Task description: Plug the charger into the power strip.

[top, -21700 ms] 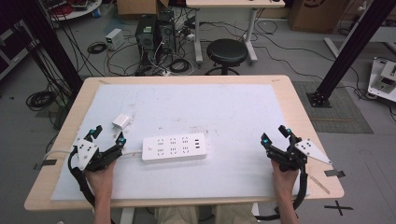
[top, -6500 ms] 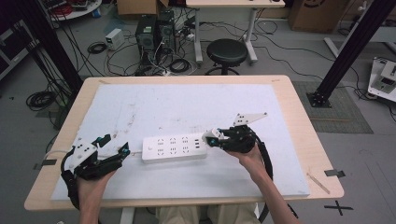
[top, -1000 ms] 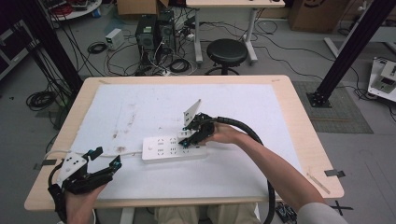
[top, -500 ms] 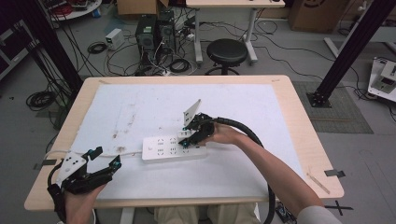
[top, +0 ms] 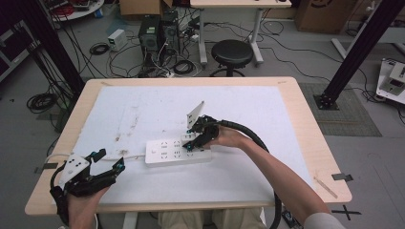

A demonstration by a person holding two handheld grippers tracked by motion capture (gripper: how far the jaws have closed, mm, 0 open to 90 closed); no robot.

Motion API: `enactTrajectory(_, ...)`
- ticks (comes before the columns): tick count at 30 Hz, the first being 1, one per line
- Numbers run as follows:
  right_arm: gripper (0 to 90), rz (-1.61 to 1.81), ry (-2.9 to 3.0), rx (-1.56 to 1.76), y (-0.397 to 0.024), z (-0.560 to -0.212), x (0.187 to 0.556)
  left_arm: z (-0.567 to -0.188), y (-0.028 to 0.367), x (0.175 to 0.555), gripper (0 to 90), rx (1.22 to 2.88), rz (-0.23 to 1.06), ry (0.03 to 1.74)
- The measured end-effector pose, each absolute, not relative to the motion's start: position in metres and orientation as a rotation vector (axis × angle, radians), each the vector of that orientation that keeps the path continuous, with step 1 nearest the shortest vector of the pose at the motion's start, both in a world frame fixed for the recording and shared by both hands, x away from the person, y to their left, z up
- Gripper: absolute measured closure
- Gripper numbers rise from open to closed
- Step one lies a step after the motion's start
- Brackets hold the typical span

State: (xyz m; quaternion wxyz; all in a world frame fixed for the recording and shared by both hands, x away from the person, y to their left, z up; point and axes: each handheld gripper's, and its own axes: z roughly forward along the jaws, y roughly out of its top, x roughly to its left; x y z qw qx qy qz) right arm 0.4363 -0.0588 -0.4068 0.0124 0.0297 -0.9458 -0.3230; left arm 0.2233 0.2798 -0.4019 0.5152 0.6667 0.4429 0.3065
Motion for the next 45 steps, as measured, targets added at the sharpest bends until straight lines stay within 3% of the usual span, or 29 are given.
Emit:
enactTrajectory(3,59.2,-1.011,-2.948,0.080,-0.059,-0.407,0.436,-0.402,0.280,0.223,26.7,1.601,0.738,1.065)
enactTrajectory(5,45.2,-1.019,-2.960,0.049,-0.060,-0.406,0.435,-0.402,0.280,0.224,26.7,1.602,0.740,1.061)
enactTrajectory(7,42.7,-1.026,-2.961,0.043,-0.061,-0.405,0.435,-0.402,0.280,0.224,26.7,1.604,0.739,1.059)
enactTrajectory(9,33.8,-1.042,-2.964,0.007,-0.063,-0.403,0.434,-0.402,0.279,0.225,26.7,1.606,0.738,1.058)
enactTrajectory(15,24.9,-1.091,-2.966,-0.081,-0.073,-0.396,0.428,-0.402,0.276,0.228,26.2,1.611,0.736,1.048)
enactTrajectory(24,23.7,-1.251,-2.974,-0.226,-0.098,-0.385,0.417,-0.402,0.271,0.235,25.6,1.627,0.733,1.028)
enactTrajectory(45,21.7,-1.734,-2.825,-0.995,-0.221,-0.394,0.353,-0.405,0.265,0.252,23.0,1.629,0.752,0.996)
